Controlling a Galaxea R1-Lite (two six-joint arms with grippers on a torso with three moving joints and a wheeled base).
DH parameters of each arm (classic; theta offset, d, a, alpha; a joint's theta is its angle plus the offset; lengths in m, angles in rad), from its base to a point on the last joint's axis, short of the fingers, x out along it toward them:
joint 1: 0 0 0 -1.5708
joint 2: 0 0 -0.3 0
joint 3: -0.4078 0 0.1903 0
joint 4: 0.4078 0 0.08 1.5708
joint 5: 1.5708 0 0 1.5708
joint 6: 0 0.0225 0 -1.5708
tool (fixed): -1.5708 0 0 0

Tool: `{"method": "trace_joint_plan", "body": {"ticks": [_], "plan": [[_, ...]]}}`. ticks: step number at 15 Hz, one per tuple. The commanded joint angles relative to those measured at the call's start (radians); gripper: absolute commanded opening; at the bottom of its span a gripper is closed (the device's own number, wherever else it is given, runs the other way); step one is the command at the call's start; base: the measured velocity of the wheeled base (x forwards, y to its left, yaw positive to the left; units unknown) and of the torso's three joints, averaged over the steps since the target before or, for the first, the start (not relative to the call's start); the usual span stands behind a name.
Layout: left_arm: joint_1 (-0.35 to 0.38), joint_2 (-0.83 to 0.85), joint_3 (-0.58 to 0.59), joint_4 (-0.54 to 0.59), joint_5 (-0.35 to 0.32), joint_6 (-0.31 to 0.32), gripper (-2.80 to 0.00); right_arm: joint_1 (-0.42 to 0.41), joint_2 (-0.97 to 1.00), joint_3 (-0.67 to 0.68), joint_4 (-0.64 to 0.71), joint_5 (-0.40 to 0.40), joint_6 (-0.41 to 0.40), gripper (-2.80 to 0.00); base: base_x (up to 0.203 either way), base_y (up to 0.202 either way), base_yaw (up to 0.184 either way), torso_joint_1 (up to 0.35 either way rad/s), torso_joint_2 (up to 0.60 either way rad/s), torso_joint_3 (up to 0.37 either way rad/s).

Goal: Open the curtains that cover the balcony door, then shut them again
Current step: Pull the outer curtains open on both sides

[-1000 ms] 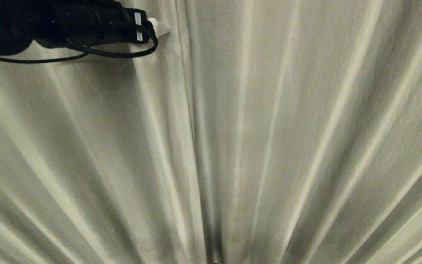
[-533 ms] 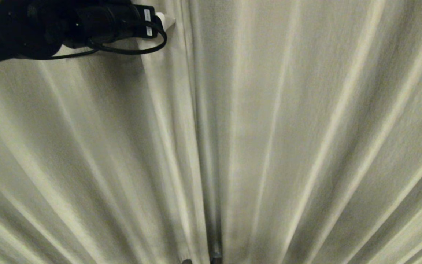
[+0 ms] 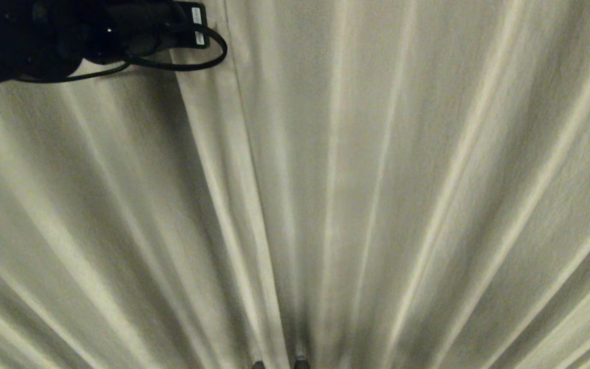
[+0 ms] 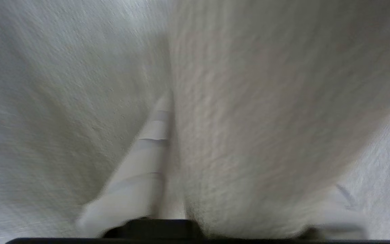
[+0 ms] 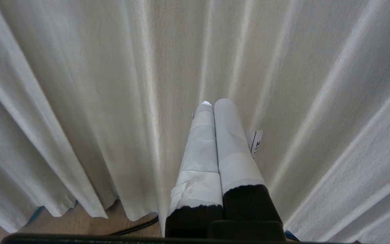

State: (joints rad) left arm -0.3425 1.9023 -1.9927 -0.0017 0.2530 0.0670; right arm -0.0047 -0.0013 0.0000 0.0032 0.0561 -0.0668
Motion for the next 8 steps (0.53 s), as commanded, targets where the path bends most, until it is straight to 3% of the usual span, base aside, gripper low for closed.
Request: {"method": "trace_joint_plan", "body": {"ticks": [1,8], "plan": [[0.019,-0.039,0.004,-0.002,0.002,0.005,-2.80,0.000,0.001,0.000,0.000,0.001,0.001,-2.80,0.000,0.000,0.000,0.000,0.00,0.000],[0.163,-0.140,0.017,0.002,-0.011,-0.002,-2.80,0.000,0.001,0.000,0.000,0.001,0.001,-2.80,0.000,0.000,0.000,0.000,0.00,0.000]]}}
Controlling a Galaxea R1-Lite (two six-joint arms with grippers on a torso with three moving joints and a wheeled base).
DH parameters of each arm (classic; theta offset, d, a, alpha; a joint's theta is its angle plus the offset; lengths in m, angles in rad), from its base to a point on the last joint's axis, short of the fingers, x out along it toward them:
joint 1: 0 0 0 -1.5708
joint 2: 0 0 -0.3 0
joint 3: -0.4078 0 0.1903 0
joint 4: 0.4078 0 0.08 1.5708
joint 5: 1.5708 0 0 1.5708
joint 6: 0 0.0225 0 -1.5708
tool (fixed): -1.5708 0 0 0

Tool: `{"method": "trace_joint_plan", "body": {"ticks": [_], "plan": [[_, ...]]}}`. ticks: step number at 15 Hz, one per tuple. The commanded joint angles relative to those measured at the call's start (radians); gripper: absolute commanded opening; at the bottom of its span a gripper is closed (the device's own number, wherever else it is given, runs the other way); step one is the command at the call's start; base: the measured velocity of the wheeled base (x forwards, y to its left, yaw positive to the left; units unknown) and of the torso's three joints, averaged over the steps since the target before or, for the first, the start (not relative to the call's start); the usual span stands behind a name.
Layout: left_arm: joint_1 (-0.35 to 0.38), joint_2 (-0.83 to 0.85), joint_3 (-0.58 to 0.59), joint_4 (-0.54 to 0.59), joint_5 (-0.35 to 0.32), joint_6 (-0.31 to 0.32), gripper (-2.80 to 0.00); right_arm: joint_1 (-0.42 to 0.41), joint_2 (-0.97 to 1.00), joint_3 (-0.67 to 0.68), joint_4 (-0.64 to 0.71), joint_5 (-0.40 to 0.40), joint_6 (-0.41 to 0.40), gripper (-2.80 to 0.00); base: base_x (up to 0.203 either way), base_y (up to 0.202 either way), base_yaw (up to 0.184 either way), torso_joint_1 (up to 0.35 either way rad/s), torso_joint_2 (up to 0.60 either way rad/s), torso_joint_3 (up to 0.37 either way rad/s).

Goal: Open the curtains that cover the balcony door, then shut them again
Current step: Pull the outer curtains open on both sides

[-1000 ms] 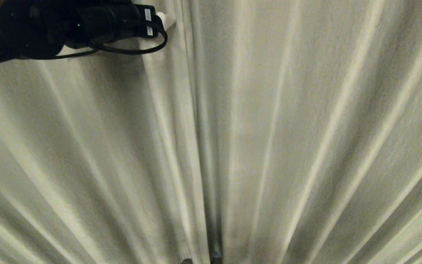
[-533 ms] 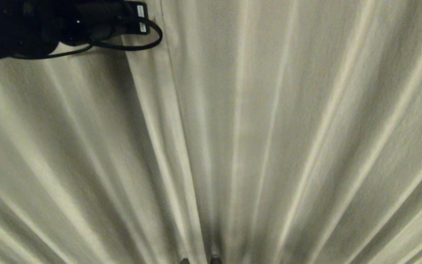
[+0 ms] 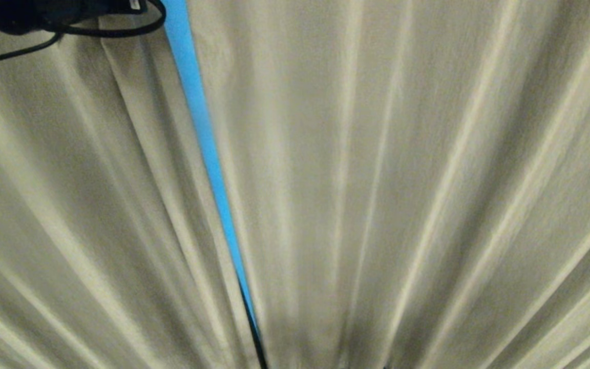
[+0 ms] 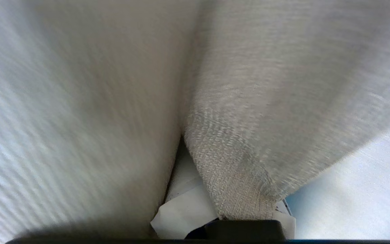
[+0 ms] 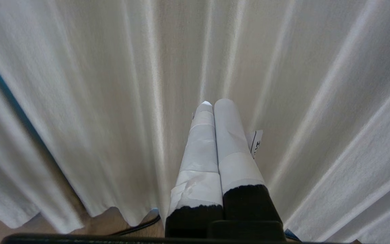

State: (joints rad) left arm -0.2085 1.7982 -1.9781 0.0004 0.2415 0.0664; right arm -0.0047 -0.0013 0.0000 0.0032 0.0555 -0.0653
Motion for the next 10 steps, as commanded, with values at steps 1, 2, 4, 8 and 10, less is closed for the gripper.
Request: {"method": "trace_joint_plan", "body": {"ticks": [1,2,4,8,10], "plan": [[0.054,-0.047,0.002,0.000,-0.011,-0.006,-2.80,0.000,0.001,0.000,0.000,0.001,-0.001,-2.80,0.000,0.000,0.000,0.000,0.00,0.000],[0.080,-0.055,0.002,0.000,-0.030,-0.011,-2.80,0.000,0.001,0.000,0.000,0.001,-0.001,-2.80,0.000,0.000,0.000,0.000,0.00,0.000],[0.122,-0.062,0.002,0.000,-0.079,-0.046,-2.80,0.000,0.001,0.000,0.000,0.001,-0.001,-2.80,0.000,0.000,0.000,0.000,0.00,0.000],[0.210,-0.066,0.002,-0.005,-0.124,-0.093,-2.80,0.000,0.001,0.000,0.000,0.001,-0.001,-2.80,0.000,0.000,0.000,0.000,0.00,0.000],[0.284,-0.063,0.002,-0.006,-0.152,-0.094,-2.80,0.000,0.001,0.000,0.000,0.001,-0.001,-2.80,0.000,0.000,0.000,0.000,0.00,0.000]]}}
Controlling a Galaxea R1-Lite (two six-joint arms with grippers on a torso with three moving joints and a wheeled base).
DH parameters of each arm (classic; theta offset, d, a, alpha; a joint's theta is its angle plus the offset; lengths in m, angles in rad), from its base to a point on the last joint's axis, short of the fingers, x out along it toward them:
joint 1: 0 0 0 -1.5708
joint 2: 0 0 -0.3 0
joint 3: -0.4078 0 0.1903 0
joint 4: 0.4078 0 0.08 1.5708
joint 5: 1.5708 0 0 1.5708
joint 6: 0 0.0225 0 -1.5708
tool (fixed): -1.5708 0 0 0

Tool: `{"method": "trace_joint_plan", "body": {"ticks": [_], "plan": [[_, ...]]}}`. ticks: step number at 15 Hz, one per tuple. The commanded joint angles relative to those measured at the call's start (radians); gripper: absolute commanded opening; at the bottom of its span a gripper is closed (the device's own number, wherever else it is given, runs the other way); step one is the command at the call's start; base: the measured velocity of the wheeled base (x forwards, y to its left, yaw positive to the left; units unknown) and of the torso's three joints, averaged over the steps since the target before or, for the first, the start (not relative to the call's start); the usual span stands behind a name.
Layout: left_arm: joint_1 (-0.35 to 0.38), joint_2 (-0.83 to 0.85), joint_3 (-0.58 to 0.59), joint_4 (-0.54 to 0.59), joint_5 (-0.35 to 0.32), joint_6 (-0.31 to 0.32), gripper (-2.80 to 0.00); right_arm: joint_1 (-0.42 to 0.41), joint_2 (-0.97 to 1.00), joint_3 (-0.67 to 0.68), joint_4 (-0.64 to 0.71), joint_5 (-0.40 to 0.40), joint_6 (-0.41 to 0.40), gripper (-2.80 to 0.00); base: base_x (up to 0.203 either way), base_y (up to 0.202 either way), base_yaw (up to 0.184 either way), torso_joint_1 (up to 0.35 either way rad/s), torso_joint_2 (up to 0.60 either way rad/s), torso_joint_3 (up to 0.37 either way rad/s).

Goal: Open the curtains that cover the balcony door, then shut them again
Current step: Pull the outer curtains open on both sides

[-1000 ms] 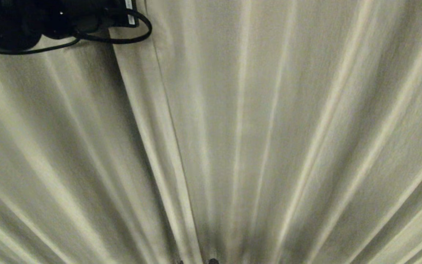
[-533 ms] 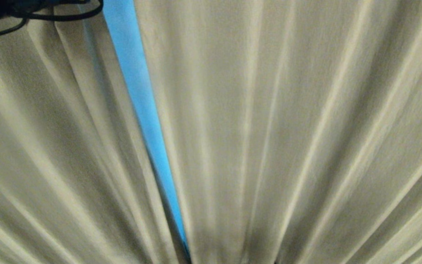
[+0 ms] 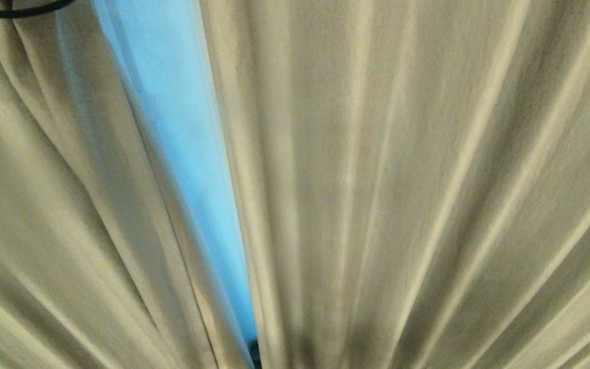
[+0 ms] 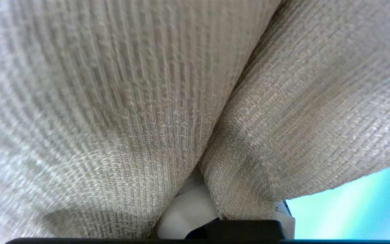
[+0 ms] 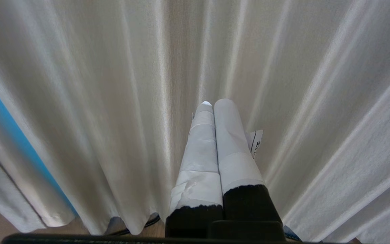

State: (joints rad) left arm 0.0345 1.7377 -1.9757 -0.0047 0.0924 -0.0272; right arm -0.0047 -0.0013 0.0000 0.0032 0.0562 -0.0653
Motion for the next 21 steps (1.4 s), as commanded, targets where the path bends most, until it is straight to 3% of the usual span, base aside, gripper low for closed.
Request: {"method": "trace_joint_plan", "body": {"ticks": [1,8,12,15,21], "plan": [[0.084,0.000,-0.001,-0.002,-0.016,-0.007,-2.80,0.000,0.001,0.000,0.000,0.001,-0.001,-2.80,0.000,0.000,0.000,0.000,0.00,0.000],[0.342,0.056,-0.018,-0.048,-0.042,-0.090,-2.80,0.000,0.001,0.000,0.000,0.001,-0.001,-2.80,0.000,0.000,0.000,0.000,0.00,0.000],[0.486,0.130,-0.027,-0.156,-0.042,-0.120,-2.80,0.000,0.001,0.000,0.000,0.001,-0.001,-2.80,0.000,0.000,0.000,0.000,0.00,0.000],[0.597,0.184,-0.035,-0.167,-0.042,-0.149,-2.80,0.000,0.001,0.000,0.000,0.001,-0.001,-2.80,0.000,0.000,0.000,0.000,0.00,0.000],[0.754,0.267,-0.048,-0.167,-0.042,-0.222,-2.80,0.000,0.001,0.000,0.000,0.001,-0.001,-2.80,0.000,0.000,0.000,0.000,0.00,0.000]]}}
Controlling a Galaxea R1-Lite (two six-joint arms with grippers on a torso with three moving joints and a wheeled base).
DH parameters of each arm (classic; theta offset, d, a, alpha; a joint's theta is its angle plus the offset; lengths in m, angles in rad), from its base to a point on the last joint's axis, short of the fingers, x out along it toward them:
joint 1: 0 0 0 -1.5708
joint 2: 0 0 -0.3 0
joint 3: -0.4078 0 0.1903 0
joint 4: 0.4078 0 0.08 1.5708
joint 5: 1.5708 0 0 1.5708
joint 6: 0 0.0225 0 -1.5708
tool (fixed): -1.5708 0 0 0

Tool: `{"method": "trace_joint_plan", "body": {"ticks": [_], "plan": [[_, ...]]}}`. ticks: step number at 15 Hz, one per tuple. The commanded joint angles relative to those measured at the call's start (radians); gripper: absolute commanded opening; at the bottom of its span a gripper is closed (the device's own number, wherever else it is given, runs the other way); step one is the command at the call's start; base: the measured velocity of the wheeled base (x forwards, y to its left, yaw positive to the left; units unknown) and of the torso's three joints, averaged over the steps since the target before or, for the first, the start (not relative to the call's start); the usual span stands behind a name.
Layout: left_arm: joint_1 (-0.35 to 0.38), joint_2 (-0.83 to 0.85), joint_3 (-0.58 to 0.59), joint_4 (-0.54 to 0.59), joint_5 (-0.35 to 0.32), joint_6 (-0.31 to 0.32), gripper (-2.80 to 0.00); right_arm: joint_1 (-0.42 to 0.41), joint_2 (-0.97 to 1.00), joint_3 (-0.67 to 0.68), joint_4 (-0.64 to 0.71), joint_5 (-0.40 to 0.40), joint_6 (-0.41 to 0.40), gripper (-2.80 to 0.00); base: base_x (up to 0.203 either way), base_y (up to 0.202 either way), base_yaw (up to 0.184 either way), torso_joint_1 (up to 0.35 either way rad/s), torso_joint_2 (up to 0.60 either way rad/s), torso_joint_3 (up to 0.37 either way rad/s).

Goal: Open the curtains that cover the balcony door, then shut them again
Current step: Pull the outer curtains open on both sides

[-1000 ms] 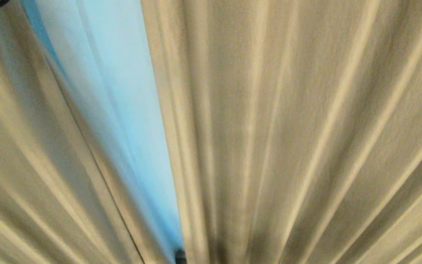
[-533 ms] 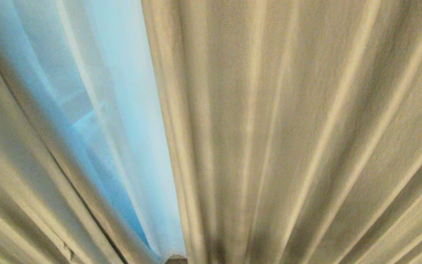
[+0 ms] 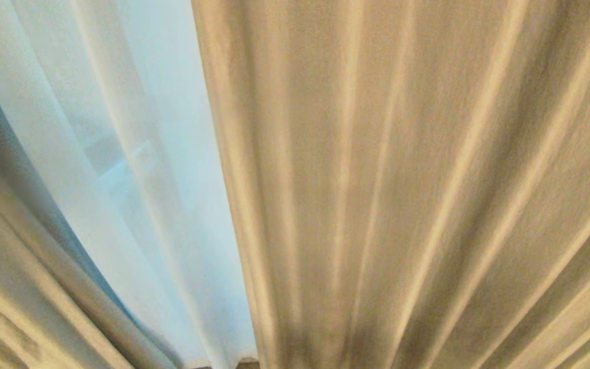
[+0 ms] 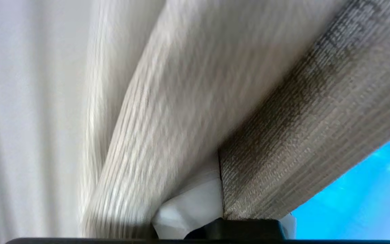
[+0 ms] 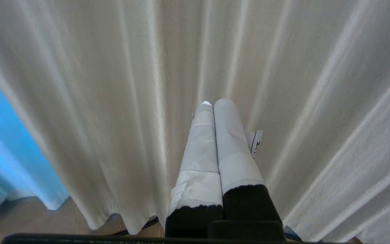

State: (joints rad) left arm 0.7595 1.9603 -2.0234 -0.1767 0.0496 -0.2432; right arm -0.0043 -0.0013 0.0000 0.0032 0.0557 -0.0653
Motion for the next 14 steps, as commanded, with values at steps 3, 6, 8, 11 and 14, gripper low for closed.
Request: {"method": "trace_joint_plan", "body": {"ticks": [3,6,8,11,14], "plan": [[0.084,0.073,0.000,0.007,0.000,-0.031,-2.80,0.000,0.001,0.000,0.000,0.001,-0.001,-2.80,0.000,0.000,0.000,0.000,0.00,0.000],[0.110,0.084,0.002,0.009,-0.001,-0.034,-2.80,0.000,0.001,0.000,0.000,0.001,-0.001,-2.80,0.000,0.000,0.000,0.000,0.00,0.000],[0.110,0.084,0.002,0.009,-0.002,-0.034,-2.80,0.000,0.001,0.000,0.000,0.001,-0.001,-2.80,0.000,0.000,0.000,0.000,0.00,0.000],[0.109,0.083,0.002,0.013,-0.002,-0.033,-2.80,0.000,0.001,0.000,0.000,0.001,-0.001,-2.80,0.000,0.000,0.000,0.000,0.00,0.000],[0.102,0.073,0.003,0.014,-0.004,-0.032,-2.80,0.000,0.001,0.000,0.000,0.000,-0.001,-2.80,0.000,0.000,0.000,0.000,0.00,0.000]]}}
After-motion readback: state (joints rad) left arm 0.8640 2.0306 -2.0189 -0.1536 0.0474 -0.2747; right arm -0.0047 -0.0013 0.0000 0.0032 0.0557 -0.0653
